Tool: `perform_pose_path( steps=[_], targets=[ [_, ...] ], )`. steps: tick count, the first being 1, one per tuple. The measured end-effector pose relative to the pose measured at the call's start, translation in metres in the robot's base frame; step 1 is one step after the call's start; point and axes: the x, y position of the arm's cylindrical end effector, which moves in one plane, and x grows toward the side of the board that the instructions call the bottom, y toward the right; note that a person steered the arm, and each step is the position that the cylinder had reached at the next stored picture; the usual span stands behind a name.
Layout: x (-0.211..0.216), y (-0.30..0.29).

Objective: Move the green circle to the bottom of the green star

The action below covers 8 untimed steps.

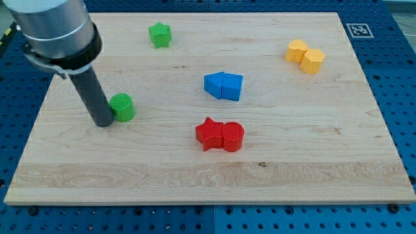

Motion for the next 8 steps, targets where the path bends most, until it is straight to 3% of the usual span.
perform_pose_path(
  steps=[1, 6, 8],
  targets=[
    [0.012, 0.013],
    [-0.063, 0.013],
    [-0.062, 0.024]
  ],
)
